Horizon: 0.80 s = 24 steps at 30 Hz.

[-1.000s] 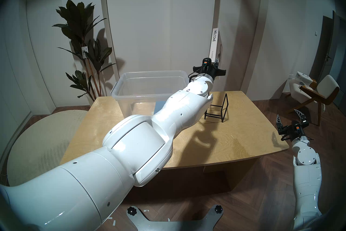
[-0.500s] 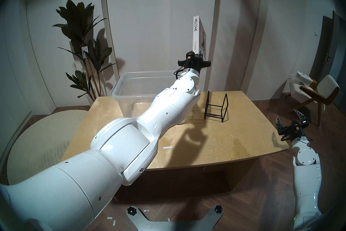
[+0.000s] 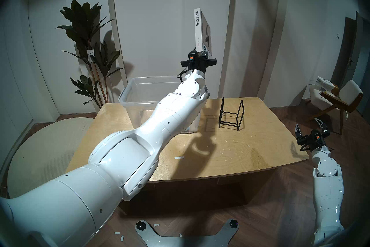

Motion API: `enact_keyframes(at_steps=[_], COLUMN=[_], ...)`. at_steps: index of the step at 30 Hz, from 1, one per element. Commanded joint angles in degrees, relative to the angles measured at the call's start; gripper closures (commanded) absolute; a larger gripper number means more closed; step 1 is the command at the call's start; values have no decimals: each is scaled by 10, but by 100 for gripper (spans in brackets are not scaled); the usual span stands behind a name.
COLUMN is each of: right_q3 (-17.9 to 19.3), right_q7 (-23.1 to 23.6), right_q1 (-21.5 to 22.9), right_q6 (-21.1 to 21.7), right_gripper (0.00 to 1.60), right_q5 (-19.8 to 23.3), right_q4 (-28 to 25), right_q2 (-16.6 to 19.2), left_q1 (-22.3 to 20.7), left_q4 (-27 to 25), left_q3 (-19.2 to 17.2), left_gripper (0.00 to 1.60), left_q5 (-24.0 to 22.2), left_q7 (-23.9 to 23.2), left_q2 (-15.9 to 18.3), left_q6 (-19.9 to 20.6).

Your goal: Pack the books into the storage box

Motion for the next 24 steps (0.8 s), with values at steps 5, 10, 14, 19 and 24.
enact_keyframes(at_steps=[5, 10, 14, 19, 24], right_q3=[0, 0, 0, 0, 0], right_q7=[0, 0, 0, 0, 0], right_q1=[7, 7, 8, 9, 10], right_q6=[-3, -3, -3, -3, -3], right_gripper=[0, 0, 0, 0, 0], right_q5=[0, 0, 0, 1, 1], right_q4=[-6, -5, -3, -2, 0], right_q2=[5, 5, 5, 5, 5], left_q1=[13, 30, 42, 47, 50], left_q4=[-70, -92, -112, -140, -168], left_q3=[-14, -19, -23, -24, -24], left_gripper=[160, 160, 160, 160, 160], left_q5=[5, 6, 5, 18, 36], left_q7=[17, 28, 35, 47, 59], left_q2=[39, 57, 67, 86, 109], left_q6=[-5, -2, -1, -5, -5])
